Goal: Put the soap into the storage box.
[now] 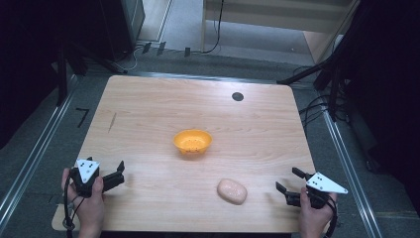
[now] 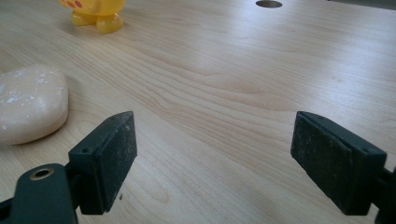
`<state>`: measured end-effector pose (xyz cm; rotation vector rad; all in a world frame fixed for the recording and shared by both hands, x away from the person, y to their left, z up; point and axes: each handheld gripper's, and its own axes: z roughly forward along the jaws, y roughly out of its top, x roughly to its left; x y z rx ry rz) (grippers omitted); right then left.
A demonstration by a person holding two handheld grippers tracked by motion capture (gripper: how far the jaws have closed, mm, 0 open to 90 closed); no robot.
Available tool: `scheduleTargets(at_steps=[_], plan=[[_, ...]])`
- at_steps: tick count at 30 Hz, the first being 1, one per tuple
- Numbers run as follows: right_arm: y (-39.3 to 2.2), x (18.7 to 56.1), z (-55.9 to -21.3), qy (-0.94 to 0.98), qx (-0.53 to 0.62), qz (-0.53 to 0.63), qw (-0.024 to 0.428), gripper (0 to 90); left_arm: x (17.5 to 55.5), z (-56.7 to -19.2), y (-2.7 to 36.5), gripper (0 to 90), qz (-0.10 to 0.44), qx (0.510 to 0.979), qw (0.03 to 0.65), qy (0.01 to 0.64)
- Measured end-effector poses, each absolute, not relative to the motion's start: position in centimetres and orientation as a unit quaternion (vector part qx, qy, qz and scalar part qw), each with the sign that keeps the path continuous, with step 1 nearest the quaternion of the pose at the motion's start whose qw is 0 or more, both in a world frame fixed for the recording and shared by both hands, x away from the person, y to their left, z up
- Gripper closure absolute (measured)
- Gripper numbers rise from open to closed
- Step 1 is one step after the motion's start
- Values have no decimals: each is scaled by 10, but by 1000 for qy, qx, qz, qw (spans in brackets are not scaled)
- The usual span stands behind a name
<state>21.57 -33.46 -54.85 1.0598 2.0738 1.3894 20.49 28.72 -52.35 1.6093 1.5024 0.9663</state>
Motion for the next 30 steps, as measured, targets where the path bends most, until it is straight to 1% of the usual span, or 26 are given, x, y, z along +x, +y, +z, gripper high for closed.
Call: scheduleTargets(at_steps=[2,6,14,18,30], plan=[[-334,215,-548,749,383,497,213,153,205,-523,288,18,368,621,364,588],[-333,215,-549,757,379,491,205,153,205,-524,287,36,374,624,357,586],[-321,222,-541,794,357,458,179,162,207,-524,287,36,366,624,355,592],[-315,223,-538,806,347,446,176,165,208,-524,286,42,368,628,347,591],[-301,233,-522,843,310,414,147,185,207,-524,285,43,364,631,351,587]])
